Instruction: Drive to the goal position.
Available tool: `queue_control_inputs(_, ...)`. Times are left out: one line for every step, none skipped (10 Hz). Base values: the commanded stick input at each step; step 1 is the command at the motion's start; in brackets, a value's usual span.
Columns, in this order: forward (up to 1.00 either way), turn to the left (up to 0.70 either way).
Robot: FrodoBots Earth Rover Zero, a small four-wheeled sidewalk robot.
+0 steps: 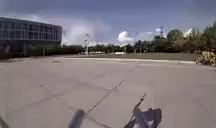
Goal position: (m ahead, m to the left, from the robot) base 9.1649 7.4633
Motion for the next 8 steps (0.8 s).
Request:
queue_control_inputs(0.15, 0.00)
queue_control_inputs(0.58, -0.02)
queue_control_inputs(0.98, -0.02)
queue_control_inputs(0.99, -0.02)
queue_control_inputs(0.98, -0.02)
queue_control_inputs(0.99, -0.02)
queue_control_inputs(0.98, -0.02)
queue_control_inputs(0.98, -0.01)
